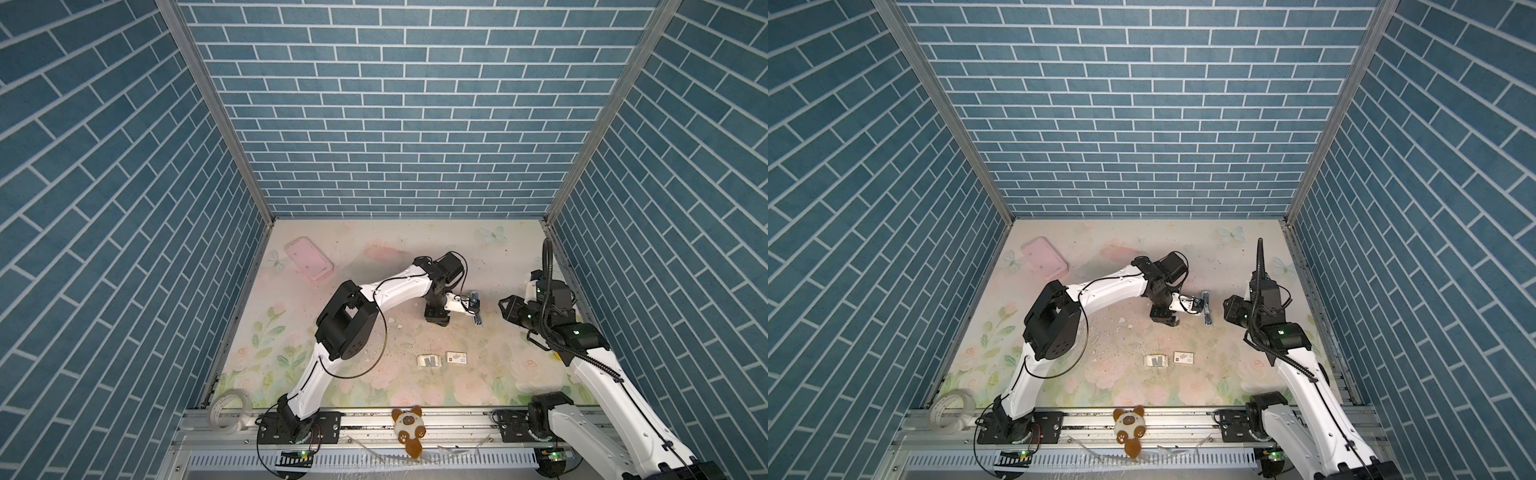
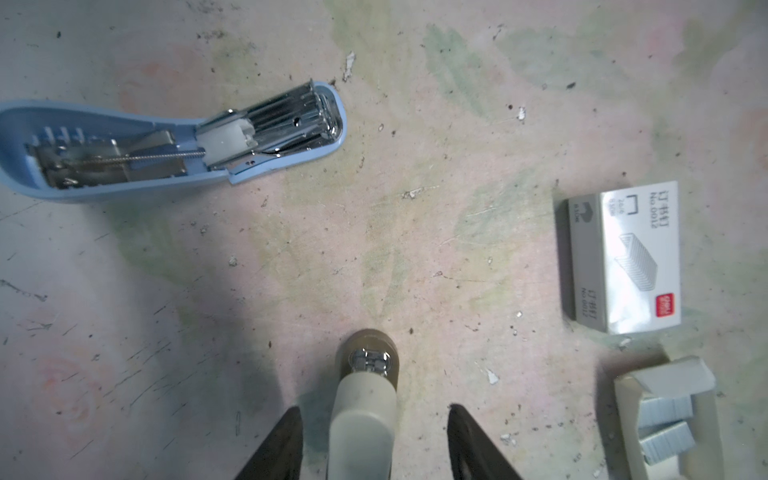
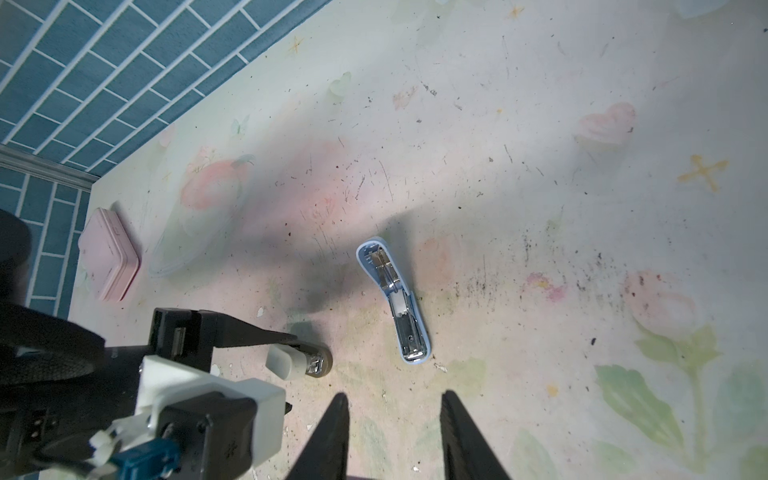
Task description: Load the staples into the stapler
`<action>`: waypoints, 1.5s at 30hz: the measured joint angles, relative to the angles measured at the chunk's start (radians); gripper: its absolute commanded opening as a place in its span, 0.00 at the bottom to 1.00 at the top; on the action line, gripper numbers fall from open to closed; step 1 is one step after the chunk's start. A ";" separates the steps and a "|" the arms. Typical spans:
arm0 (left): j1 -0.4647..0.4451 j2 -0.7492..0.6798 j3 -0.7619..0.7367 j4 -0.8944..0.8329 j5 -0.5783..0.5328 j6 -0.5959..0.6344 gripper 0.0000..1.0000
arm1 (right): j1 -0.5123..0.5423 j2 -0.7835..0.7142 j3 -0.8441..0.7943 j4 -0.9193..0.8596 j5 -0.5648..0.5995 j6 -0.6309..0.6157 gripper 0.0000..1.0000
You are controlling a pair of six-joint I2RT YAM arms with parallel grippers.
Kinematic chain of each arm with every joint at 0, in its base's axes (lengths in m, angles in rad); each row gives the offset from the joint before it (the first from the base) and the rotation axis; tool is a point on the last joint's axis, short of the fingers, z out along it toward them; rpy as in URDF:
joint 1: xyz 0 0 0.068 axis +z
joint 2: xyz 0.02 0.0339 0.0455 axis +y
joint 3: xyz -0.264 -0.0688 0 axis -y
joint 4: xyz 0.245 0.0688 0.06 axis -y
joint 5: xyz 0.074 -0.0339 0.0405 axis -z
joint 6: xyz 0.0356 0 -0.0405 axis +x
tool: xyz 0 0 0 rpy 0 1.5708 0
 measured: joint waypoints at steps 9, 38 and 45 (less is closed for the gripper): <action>-0.004 0.000 -0.021 0.030 -0.002 -0.008 0.34 | -0.002 0.000 0.000 0.003 -0.001 0.000 0.37; 0.011 -0.172 -0.066 0.022 -0.029 -0.085 0.08 | -0.005 0.193 0.114 -0.003 -0.320 -0.052 0.34; 0.032 -0.290 -0.084 0.002 0.003 -0.142 0.07 | 0.006 0.338 0.137 0.051 -0.552 -0.056 0.32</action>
